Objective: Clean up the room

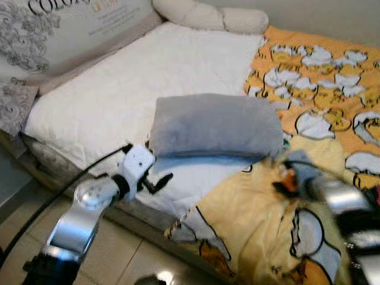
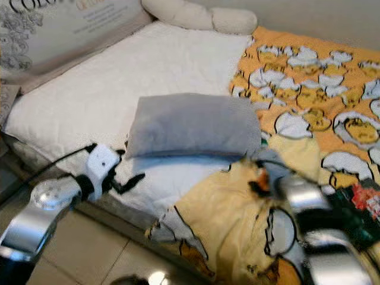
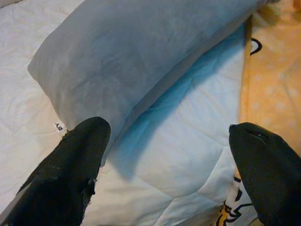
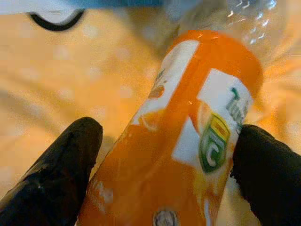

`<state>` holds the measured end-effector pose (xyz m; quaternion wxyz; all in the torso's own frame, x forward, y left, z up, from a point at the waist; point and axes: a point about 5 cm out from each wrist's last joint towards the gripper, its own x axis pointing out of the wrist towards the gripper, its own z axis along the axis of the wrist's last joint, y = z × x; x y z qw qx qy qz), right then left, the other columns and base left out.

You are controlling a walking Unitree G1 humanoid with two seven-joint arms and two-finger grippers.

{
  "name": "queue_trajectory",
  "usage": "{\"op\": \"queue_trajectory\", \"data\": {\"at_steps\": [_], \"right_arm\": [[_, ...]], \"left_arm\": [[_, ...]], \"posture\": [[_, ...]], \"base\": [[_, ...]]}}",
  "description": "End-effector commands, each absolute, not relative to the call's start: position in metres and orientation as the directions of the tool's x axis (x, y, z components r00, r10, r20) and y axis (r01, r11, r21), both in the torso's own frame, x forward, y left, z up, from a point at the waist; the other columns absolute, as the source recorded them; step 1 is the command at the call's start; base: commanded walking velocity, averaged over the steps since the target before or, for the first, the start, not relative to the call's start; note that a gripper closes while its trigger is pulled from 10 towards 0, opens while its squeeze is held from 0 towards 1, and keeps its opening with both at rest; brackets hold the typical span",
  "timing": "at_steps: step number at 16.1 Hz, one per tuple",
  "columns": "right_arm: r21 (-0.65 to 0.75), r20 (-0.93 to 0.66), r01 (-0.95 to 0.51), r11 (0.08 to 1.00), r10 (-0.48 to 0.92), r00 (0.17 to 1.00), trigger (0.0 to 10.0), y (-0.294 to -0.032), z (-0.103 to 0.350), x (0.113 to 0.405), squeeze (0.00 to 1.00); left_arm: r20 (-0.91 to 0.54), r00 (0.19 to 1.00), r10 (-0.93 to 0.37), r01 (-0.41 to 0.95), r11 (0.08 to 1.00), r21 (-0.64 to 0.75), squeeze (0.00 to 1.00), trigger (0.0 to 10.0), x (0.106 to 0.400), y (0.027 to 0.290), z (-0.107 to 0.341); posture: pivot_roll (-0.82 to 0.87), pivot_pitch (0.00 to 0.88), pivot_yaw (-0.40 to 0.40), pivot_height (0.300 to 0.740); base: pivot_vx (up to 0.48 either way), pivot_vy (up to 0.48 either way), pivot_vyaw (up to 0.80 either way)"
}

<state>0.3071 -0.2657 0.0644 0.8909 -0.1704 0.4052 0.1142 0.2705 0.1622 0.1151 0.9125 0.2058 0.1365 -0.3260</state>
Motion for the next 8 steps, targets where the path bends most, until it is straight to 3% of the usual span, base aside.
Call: {"op": "queue_trajectory", "data": {"at_steps": [1,5,8], "right_arm": [[-0.198,-0.754,-0.405,0.892,0.125,0.645,10.0,-0.261,0.074,0.309,1.0],[-0.125,-0.723,-0.5,0.857,0.267,0.637,10.0,-0.246,0.093,0.304,1.0],[-0.146,-0.721,-0.462,0.875,0.225,0.655,10.0,-0.244,0.092,0.307,1.0]], "left_arm": [[-0.389,0.741,-0.548,0.663,0.69,0.291,0.0,10.0,0.271,0.162,0.115],[-0.394,0.727,-0.562,0.679,0.675,0.289,0.0,10.0,0.272,0.16,0.115],[-0.397,0.723,-0.565,0.683,0.67,0.291,0.0,10.0,0.272,0.16,0.115]], "posture": [[-0.06,0.0,0.029,0.74],[-0.06,0.0,0.038,0.74],[-0.06,0.0,0.038,0.74]], "base": [[0.0,0.0,0.0],[0.0,0.0,0.0],[0.0,0.0,0.0]]}}
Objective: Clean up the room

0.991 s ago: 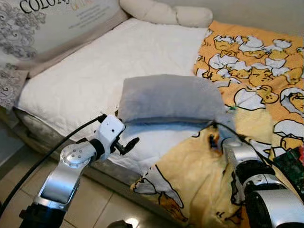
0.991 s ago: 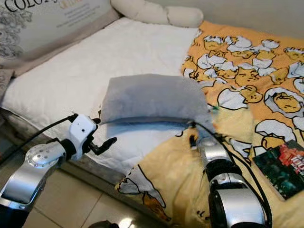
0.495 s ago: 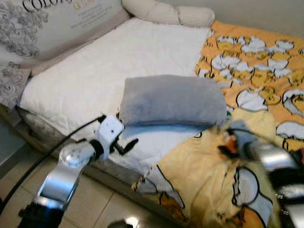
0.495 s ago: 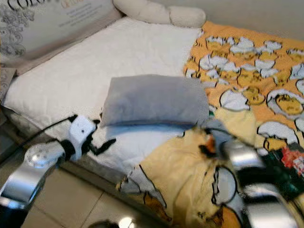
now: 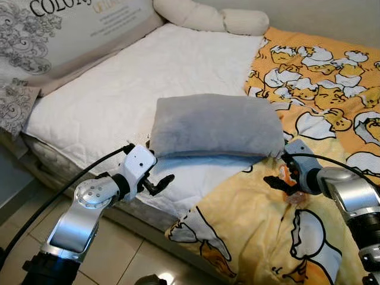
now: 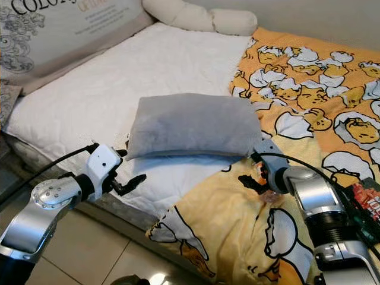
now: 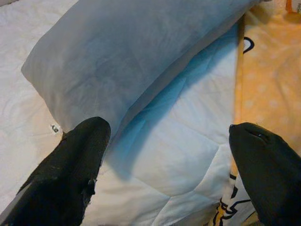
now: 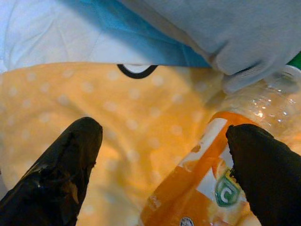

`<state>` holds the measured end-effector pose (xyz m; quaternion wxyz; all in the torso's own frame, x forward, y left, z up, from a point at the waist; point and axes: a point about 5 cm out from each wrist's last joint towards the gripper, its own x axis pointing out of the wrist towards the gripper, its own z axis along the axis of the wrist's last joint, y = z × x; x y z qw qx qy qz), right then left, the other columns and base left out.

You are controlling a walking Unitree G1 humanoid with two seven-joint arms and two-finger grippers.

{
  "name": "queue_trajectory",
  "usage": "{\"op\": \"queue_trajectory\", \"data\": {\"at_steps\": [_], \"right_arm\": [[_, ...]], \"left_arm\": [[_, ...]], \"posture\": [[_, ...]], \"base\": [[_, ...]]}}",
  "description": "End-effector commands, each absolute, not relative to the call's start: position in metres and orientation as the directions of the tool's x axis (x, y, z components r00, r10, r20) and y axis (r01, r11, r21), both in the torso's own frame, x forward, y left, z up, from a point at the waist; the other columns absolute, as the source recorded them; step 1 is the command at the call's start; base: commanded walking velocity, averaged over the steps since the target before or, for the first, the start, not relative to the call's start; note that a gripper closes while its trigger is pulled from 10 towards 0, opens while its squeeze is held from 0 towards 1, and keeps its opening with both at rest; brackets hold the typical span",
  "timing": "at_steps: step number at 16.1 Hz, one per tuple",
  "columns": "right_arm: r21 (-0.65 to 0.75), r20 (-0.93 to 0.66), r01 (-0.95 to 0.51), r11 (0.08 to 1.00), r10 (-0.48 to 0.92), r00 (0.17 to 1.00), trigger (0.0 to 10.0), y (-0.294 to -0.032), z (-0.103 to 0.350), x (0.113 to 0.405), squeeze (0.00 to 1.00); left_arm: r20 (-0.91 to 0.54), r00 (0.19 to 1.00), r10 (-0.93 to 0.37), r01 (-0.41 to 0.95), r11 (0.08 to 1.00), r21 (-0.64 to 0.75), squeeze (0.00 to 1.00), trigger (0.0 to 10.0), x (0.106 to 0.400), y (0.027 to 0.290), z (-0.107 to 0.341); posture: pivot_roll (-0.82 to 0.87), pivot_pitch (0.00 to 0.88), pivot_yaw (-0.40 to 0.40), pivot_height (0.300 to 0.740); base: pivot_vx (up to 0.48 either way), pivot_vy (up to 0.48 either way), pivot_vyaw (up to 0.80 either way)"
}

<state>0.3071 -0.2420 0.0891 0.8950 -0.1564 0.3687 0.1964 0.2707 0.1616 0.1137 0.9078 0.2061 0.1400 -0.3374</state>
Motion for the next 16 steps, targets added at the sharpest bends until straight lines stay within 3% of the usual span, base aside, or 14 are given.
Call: {"op": "queue_trajectory", "data": {"at_steps": [1,4,5,6,7,8,10,13,16], "right_arm": [[-0.174,-0.712,-0.37,0.913,0.143,0.688,10.0,-0.249,0.09,0.313,1.0],[-0.123,-0.696,-0.17,0.978,0.038,0.717,10.0,-0.246,0.08,0.321,1.0],[-0.123,-0.696,-0.17,0.978,0.038,0.717,10.0,-0.246,0.08,0.321,1.0],[-0.113,-0.73,-0.157,0.981,0.025,0.683,10.0,-0.239,0.066,0.321,0.0],[-0.115,-0.74,-0.117,0.987,-0.007,0.673,10.0,-0.238,0.058,0.322,0.0],[-0.119,-0.744,-0.073,0.99,-0.04,0.667,8.0,-0.238,0.053,0.323,0.0],[-0.135,-0.748,-0.034,0.99,-0.08,0.659,0.0,-0.241,0.049,0.323,0.0],[-0.209,-0.743,-0.001,0.978,-0.158,0.65,0.0,-0.243,0.046,0.324,0.0],[-0.198,-0.745,0.014,0.98,-0.159,0.647,0.0,-0.244,0.044,0.324,0.0]], "left_arm": [[-0.398,0.723,-0.565,0.684,0.669,0.292,0.0,10.0,0.272,0.16,0.115],[-0.399,0.717,-0.572,0.69,0.664,0.288,0.0,10.0,0.27,0.158,0.115],[-0.399,0.717,-0.572,0.69,0.664,0.288,0.0,10.0,0.27,0.158,0.115],[-0.391,0.703,-0.594,0.705,0.656,0.271,0.0,10.0,0.269,0.155,0.116],[-0.391,0.692,-0.607,0.717,0.645,0.266,0.0,10.0,0.268,0.153,0.117],[-0.391,0.683,-0.617,0.725,0.636,0.264,0.0,10.0,0.268,0.151,0.118],[-0.394,0.669,-0.63,0.738,0.622,0.259,0.0,10.0,0.267,0.15,0.118],[-0.397,0.648,-0.65,0.757,0.608,0.239,0.0,10.0,0.263,0.15,0.12],[-0.4,0.644,-0.652,0.76,0.605,0.238,0.0,10.0,0.264,0.15,0.119]], "posture": [[-0.06,0.0,0.038,0.74],[-0.06,0.0,0.029,0.74],[-0.06,0.0,0.029,0.74],[-0.06,0.0,0.029,0.74],[-0.05,0.0,0.028,0.74],[-0.05,0.0,0.027,0.74],[-0.05,0.0,0.027,0.74],[-0.04,0.0,0.019,0.74],[-0.04,0.0,0.018,0.74]], "base": [[0.0,0.0,0.0],[0.0,0.0,0.0],[0.0,0.0,0.0],[0.0,0.0,0.0],[0.0,0.0,0.0],[0.0,0.0,0.0],[0.0,0.0,0.0],[0.0,0.0,0.0],[0.0,0.0,0.0]]}}
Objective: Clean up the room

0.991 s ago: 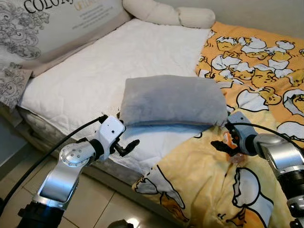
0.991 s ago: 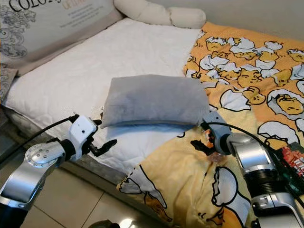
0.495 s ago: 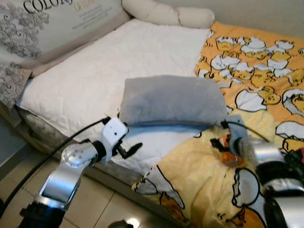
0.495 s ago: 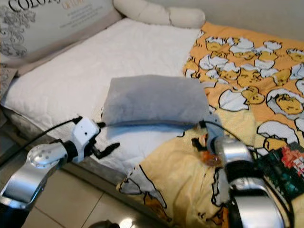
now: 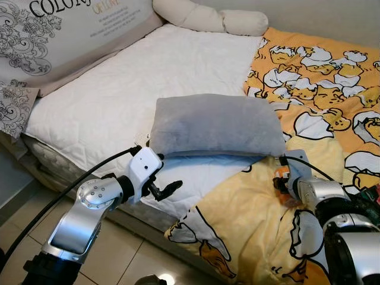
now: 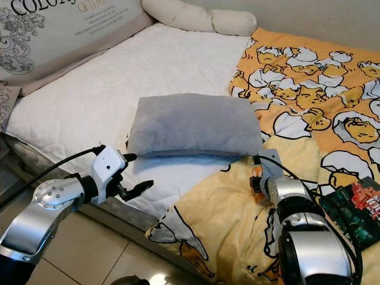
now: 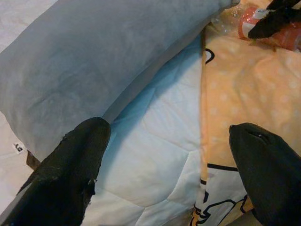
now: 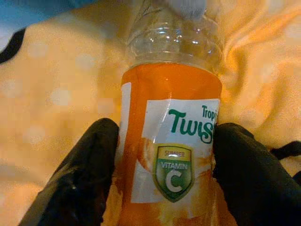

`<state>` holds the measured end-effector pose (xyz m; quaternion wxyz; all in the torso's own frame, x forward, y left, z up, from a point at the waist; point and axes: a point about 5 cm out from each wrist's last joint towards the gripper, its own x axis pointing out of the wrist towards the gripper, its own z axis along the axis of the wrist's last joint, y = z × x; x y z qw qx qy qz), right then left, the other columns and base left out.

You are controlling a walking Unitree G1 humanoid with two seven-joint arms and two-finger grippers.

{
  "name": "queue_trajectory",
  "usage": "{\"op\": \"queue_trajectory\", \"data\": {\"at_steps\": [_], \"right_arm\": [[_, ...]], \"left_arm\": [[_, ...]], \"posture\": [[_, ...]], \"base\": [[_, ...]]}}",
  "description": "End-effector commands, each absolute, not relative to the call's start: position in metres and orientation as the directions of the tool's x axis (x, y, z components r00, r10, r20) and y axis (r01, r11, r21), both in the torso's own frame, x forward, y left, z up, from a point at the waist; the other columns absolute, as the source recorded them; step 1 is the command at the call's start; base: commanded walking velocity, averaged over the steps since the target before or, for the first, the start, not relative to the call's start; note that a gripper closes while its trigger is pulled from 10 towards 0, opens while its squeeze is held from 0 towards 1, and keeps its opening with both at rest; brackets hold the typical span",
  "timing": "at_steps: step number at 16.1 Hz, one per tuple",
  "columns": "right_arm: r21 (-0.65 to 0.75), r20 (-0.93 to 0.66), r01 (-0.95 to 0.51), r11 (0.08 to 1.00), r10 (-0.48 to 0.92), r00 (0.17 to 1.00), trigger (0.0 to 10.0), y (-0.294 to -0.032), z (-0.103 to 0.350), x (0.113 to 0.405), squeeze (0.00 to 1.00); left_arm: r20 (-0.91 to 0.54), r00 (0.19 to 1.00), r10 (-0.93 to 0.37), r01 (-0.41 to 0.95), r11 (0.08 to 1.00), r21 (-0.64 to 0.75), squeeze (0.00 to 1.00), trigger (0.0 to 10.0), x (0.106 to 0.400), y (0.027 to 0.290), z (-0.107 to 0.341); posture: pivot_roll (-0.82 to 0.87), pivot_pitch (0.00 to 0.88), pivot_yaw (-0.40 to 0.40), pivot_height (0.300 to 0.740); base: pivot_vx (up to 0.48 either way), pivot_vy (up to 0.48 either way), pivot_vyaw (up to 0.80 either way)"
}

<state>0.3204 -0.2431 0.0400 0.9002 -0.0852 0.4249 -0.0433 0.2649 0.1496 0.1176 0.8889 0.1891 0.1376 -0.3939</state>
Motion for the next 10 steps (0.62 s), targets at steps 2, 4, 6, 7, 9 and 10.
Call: {"op": "queue_trajectory", "data": {"at_steps": [2,4,6,7,9,10], "right_arm": [[-0.18,-0.745,0.021,0.983,-0.151,0.649,0.0,-0.243,0.043,0.324,0.0],[-0.179,-0.734,0.021,0.984,-0.148,0.663,0.0,-0.244,0.046,0.326,0.0],[-0.165,-0.718,-0.012,0.986,-0.112,0.687,0.0,-0.243,0.054,0.332,0.0],[-0.135,-0.704,-0.017,0.991,-0.084,0.705,0.0,-0.244,0.061,0.335,0.0],[-0.04,-0.654,0.029,0.999,-0.048,0.755,0.0,-0.253,0.081,0.342,0.0],[-0.031,-0.634,0.04,0.999,-0.051,0.772,0.0,-0.258,0.09,0.344,0.0]], "left_arm": [[-0.399,0.646,-0.65,0.758,0.607,0.239,0.0,10.0,0.265,0.151,0.12],[-0.4,0.649,-0.647,0.756,0.609,0.242,0.0,10.0,0.265,0.152,0.12],[-0.401,0.654,-0.642,0.751,0.614,0.243,0.0,10.0,0.264,0.154,0.12],[-0.399,0.659,-0.638,0.746,0.621,0.24,0.0,10.0,0.263,0.155,0.121],[-0.393,0.667,-0.632,0.737,0.637,0.227,0.0,10.0,0.262,0.159,0.121],[-0.395,0.667,-0.632,0.737,0.638,0.223,0.0,10.0,0.261,0.16,0.121]], "posture": [[-0.04,0.0,0.017,0.74],[-0.04,0.0,0.017,0.74],[-0.03,0.0,0.011,0.74],[-0.03,0.0,0.01,0.74],[-0.04,0.0,0.022,0.74],[-0.04,0.0,0.025,0.74]], "base": [[0.0,0.0,0.0],[0.0,0.0,0.0],[0.0,0.0,0.0],[0.0,0.0,0.0],[0.0,0.0,0.0],[0.0,0.0,0.0]]}}
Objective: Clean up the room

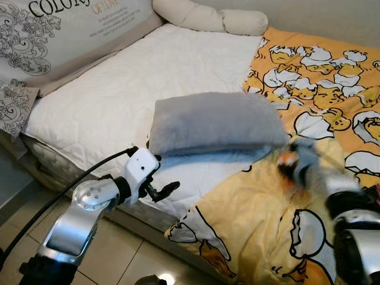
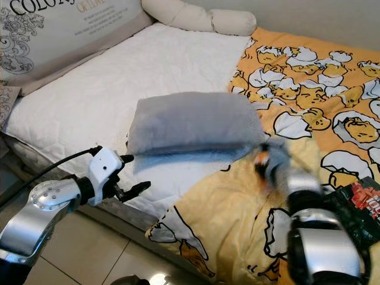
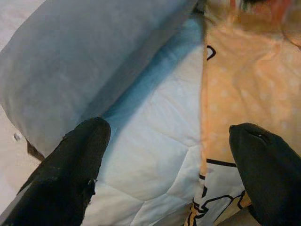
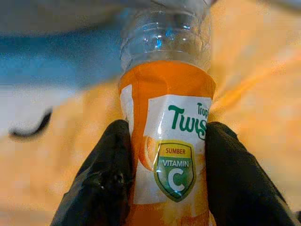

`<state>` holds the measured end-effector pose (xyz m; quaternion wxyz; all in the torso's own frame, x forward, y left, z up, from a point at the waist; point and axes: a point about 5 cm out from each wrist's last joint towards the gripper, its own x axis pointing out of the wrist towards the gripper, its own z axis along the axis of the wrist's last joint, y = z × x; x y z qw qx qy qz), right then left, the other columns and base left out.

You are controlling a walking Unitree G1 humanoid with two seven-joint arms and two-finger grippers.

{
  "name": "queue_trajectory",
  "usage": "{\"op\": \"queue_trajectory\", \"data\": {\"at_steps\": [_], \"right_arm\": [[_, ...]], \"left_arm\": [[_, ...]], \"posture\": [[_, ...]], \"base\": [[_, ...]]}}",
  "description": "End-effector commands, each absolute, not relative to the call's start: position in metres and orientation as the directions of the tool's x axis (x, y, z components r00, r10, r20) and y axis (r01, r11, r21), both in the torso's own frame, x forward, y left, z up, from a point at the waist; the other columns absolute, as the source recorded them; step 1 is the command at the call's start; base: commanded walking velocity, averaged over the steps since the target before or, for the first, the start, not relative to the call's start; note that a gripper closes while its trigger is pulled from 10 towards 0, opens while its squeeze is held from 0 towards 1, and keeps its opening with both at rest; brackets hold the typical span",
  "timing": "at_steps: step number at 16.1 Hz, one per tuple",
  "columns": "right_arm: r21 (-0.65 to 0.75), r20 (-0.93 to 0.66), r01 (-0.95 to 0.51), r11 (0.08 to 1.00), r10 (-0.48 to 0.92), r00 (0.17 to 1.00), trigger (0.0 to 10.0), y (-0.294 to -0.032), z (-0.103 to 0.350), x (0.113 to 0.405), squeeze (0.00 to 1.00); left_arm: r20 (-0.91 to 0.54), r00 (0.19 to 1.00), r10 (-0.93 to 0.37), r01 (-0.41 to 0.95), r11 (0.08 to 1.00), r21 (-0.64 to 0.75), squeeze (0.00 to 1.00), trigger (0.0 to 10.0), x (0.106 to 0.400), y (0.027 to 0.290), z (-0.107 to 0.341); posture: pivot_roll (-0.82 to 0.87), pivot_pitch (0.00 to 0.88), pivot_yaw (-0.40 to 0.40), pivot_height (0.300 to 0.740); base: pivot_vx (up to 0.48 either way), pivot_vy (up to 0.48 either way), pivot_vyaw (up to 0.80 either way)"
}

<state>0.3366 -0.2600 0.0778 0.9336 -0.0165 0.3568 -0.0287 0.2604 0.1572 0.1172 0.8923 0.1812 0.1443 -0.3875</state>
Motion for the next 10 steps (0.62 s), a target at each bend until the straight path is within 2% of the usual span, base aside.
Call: {"op": "queue_trajectory", "data": {"at_steps": [1,4,6,7,8,9,10], "right_arm": [[0.003,-0.611,0.051,0.999,-0.038,0.791,0.0,-0.263,0.1,0.344,0.0],[0.094,-0.518,0.013,0.995,0.038,0.855,0.0,-0.256,0.118,0.345,0.0],[0.07,-0.399,-0.014,0.997,0.041,0.916,0.0,-0.243,0.125,0.343,0.0],[0.053,-0.299,0.061,0.997,-0.042,0.953,10.0,-0.237,0.132,0.345,0.0],[0.002,-0.252,0.087,0.996,-0.083,0.964,10.0,-0.235,0.137,0.347,0.0],[0.002,-0.228,0.034,0.999,-0.032,0.973,10.0,-0.223,0.141,0.347,0.0],[-0.034,-0.246,0.035,0.999,-0.042,0.968,10.0,-0.217,0.138,0.344,0.0]], "left_arm": [[-0.397,0.666,-0.631,0.736,0.641,0.216,0.0,10.0,0.259,0.161,0.121],[-0.369,0.692,-0.62,0.71,0.678,0.191,0.0,10.0,0.257,0.164,0.122],[-0.307,0.765,-0.566,0.633,0.749,0.197,0.0,10.0,0.265,0.161,0.126],[-0.249,0.829,-0.5,0.549,0.812,0.197,0.0,10.0,0.271,0.155,0.129],[-0.227,0.849,-0.477,0.52,0.831,0.196,0.0,10.0,0.272,0.152,0.13],[-0.223,0.854,-0.47,0.511,0.839,0.19,0.0,10.0,0.27,0.149,0.129],[-0.225,0.854,-0.469,0.511,0.839,0.187,0.0,10.0,0.268,0.145,0.128]], "posture": [[-0.05,0.0,0.035,0.74],[-0.07,0.0,0.057,0.74],[-0.07,0.0,0.065,0.74],[-0.07,0.0,0.064,0.74],[-0.06,0.0,0.057,0.74],[-0.05,0.0,0.049,0.74],[-0.04,0.0,0.039,0.74]], "base": [[0.0,0.0,0.0],[0.0,0.0,0.0],[0.0,0.0,0.0],[0.0,0.0,0.0],[0.0,0.0,0.0],[0.0,0.0,0.0],[0.0,0.0,0.0]]}}
